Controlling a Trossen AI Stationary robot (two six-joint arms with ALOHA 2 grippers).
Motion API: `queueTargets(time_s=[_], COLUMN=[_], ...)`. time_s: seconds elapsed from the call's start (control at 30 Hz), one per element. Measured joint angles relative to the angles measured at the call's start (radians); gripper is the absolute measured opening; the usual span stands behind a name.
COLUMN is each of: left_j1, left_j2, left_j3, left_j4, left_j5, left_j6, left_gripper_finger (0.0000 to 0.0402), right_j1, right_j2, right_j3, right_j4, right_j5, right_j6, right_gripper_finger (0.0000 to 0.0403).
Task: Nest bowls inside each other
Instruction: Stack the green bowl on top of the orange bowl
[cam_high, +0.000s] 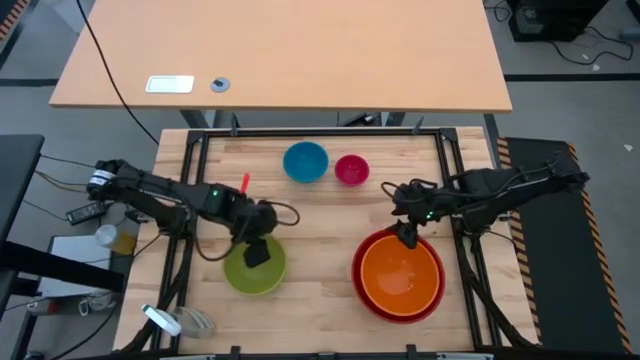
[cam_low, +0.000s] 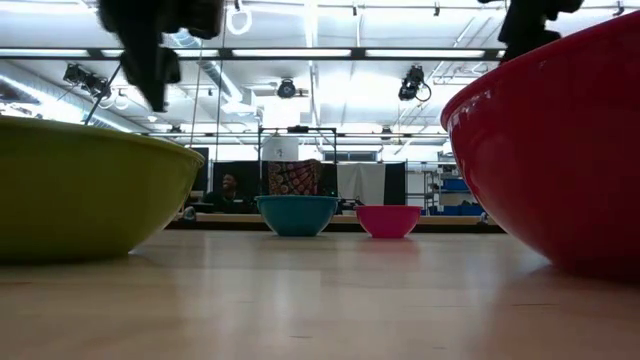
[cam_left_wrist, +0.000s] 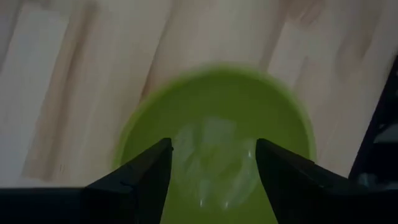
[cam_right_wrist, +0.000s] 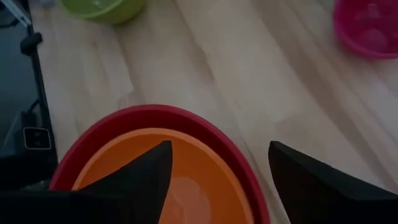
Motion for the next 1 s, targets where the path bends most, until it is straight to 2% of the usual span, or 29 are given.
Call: queueTargets(time_s=[0.3, 0.5, 0.63, 0.77, 0.93, 1.0], left_j1=[-0.086, -0.107, -0.087, -0.038, 0.02, 0.042], left_j2=[-0.014, -0.016, -0.016, -0.015, -0.015, -0.016], left_j3=[0.0, 0.0, -0.013, -0.087, -0.134, -0.15], left_j4=[-0.091, -0.091, -0.087, -0.094, -0.097, -0.078], left_j5=[0.0, -0.027, -0.05, -0.056, -0.129, -0.129], left_j6=[-0.062, -0.076, -0.057, -0.054, -0.063, -0.05], left_gripper_finger=[0.0236, 0.0236, 0.0236, 0.0236, 0.0236, 0.0236], right_j1=[0.0, 0.016, 0.021, 0.021, 0.022, 0.022], right_j2=[0.043, 0.036, 0.036, 0.036, 0.036, 0.036], right_j3=[0.0, 0.0, 0.0, 0.0, 0.0, 0.0], right_j4=[0.05, -0.051, -0.06, -0.024, 0.031, 0.047], right_j5=[-0.025, -0.004, -0.002, 0.006, 0.026, 0.036], right_j6=[-0.046, -0.044, -0.044, -0.045, -0.044, -0.045], right_gripper_finger=[0.027, 0.027, 0.027, 0.027, 0.027, 0.027])
